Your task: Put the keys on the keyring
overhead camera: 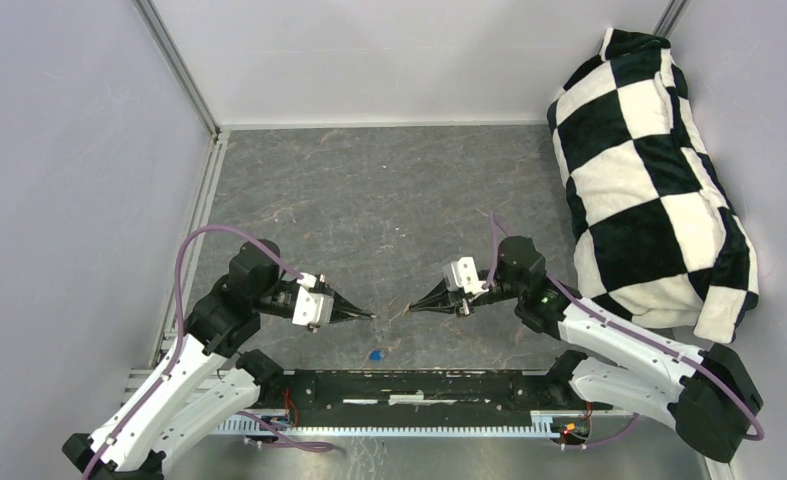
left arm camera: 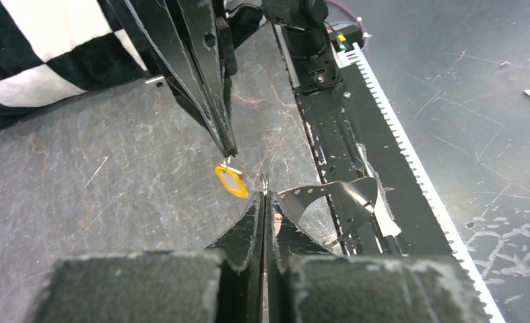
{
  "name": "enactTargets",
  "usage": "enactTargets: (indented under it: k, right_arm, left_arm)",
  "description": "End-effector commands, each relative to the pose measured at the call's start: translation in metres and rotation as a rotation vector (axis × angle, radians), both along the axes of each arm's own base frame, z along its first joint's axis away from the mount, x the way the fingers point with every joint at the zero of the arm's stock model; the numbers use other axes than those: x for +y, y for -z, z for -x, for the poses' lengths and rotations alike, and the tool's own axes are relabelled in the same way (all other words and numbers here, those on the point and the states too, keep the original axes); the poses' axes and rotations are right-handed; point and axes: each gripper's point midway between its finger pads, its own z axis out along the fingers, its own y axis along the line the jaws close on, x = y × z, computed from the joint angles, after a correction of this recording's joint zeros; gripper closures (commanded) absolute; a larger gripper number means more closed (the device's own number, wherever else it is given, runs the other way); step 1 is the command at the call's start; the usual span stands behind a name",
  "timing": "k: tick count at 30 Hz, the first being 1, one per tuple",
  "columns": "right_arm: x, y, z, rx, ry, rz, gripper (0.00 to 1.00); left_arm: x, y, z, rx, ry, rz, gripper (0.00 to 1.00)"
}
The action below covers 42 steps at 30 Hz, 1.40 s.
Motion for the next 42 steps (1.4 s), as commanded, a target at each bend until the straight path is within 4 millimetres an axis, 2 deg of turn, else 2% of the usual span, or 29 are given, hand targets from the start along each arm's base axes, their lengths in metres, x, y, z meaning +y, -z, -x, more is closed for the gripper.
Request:
enactTargets:
  k: [1,7,21,34,42]
  right_arm:
    - [0.005,-0.037,0.027,-0.037,-0.204,-0.044,1.0]
    - [0.014,-0.058,0.036,-0.071,-0.266,-0.059,0.99]
    - [0.028,-0.077,0.041,-0.104,-0.261,-0.089,1.0]
    - [0.035,-0.076,0.047,-0.129,-0.335,-0.061,1.0]
    - [0.028,-0.082,0.054,-0.174,-0.381,-0.045,1.0]
  left_arm:
    - [-0.001,-0.024,0.013,-0.025,0.088,0.046,0.98]
    - [-0.001,-0.023,0.016,-0.022,0.113,0.041,0.98]
    - [-0.001,-0.025,0.019,-0.027,0.126,0.052,0.98]
    - [-0.003,-0.029,0.023,-0.066,0.185,0.07,0.98]
    - [-0.003,-0.034,0.025,-0.176,0.26,0.074,0.98]
